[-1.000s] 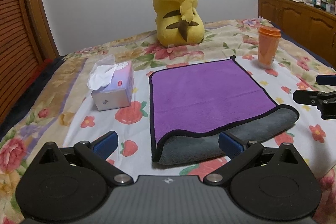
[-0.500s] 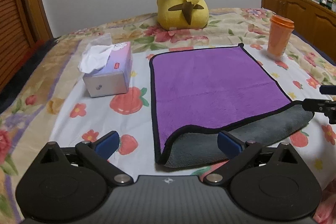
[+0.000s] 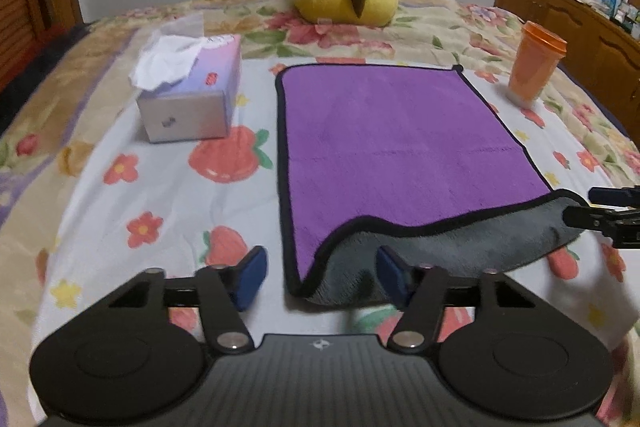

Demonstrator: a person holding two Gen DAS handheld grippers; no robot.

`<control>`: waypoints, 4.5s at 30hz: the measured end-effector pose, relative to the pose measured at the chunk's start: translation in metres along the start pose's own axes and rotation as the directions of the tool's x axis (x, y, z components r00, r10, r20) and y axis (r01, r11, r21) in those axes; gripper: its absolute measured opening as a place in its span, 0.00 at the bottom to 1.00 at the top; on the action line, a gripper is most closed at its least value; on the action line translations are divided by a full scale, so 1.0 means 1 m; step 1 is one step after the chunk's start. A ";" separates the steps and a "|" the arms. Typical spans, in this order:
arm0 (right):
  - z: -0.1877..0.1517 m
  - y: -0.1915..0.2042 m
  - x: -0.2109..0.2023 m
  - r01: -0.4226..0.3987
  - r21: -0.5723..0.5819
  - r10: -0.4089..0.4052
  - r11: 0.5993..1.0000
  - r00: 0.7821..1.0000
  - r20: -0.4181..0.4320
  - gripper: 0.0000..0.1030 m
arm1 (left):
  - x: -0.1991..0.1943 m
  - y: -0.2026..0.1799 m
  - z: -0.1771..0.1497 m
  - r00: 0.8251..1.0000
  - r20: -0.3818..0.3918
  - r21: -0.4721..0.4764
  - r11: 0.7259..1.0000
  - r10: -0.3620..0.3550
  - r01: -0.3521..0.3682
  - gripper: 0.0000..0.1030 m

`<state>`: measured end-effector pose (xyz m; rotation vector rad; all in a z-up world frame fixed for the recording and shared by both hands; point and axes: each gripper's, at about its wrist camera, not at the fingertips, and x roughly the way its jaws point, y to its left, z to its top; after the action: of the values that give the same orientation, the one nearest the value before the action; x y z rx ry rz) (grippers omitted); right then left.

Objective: Fold towel

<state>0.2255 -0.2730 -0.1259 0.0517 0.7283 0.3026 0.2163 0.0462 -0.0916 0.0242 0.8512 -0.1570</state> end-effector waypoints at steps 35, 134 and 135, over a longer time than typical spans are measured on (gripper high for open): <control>0.004 -0.011 0.000 -0.041 -0.006 0.041 0.999 0.999 -0.020 0.05 | -0.003 0.000 -0.007 0.997 0.045 -0.032 0.998 -0.055 0.056 0.06; 0.139 -0.028 0.146 0.142 -0.193 -0.096 0.971 0.968 0.231 0.04 | 0.154 0.022 0.171 0.966 0.257 0.035 0.999 0.025 -0.035 0.05; 0.138 -0.028 0.148 0.142 -0.194 -0.098 0.971 0.970 0.222 0.04 | 0.158 0.022 0.170 0.968 0.249 0.033 0.999 0.026 -0.035 0.05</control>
<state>0.4285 -0.2491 -0.1227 -0.1575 0.4828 0.2508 0.4487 0.0332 -0.0993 0.0517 0.5968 -0.1434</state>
